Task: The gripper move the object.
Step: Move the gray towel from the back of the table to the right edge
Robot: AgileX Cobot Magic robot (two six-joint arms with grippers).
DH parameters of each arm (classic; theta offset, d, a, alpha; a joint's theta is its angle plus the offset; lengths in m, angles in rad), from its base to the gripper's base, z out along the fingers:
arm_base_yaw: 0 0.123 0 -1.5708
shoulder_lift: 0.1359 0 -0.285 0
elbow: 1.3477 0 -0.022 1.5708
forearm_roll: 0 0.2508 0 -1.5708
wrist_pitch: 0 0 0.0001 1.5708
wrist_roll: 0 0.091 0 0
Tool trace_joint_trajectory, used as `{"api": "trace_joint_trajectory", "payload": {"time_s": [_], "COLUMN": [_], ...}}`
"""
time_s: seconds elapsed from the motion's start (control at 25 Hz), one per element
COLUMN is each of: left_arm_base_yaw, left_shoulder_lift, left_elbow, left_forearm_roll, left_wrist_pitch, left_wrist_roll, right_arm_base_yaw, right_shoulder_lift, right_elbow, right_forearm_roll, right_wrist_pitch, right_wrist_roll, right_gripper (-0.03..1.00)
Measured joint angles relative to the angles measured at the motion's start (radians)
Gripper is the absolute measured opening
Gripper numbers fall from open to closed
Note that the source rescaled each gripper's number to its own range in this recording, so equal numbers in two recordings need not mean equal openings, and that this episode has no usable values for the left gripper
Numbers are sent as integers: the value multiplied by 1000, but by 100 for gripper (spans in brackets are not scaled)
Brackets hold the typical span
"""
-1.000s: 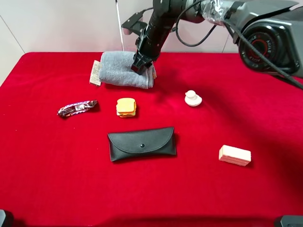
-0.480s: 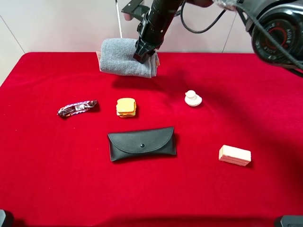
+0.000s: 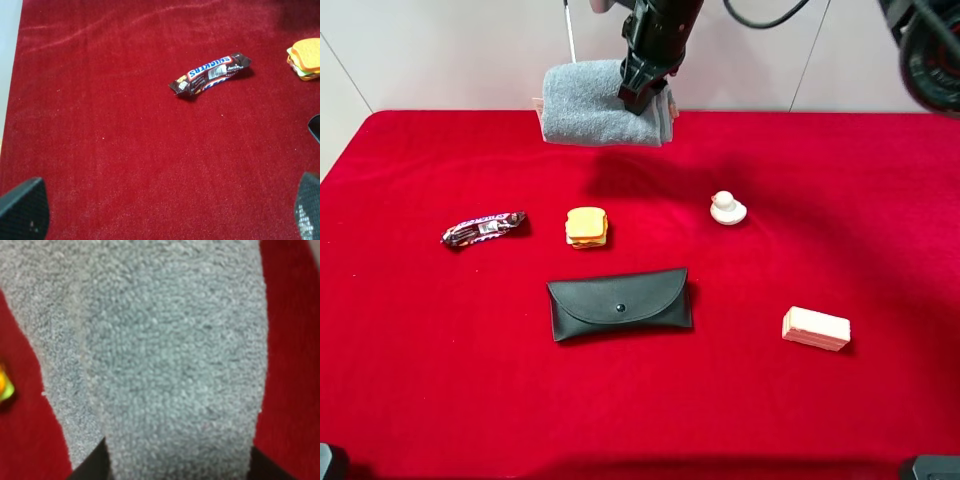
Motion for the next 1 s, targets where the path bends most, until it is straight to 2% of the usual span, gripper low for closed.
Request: {"api": "trace_joint_trajectory", "payload": {"time_s": [0.2, 0.6, 1.0], "left_arm_base_yaw": [0, 0, 0], "left_shoulder_lift": [0, 0, 0], "left_elbow": [0, 0, 0], "left_forearm_roll": [0, 0, 0], "left_wrist_pitch": [0, 0, 0], "left_wrist_roll": [0, 0, 0], "right_arm_base_yaw": [0, 0, -10], "right_shoulder_lift": [-33, -112, -278], "right_elbow": [1, 24, 264], "right_forearm_roll": [-7, -52, -106], "right_wrist_pitch": [66, 72, 74], "right_wrist_roll": [-1, -1, -1], "right_gripper": [0, 0, 0]}}
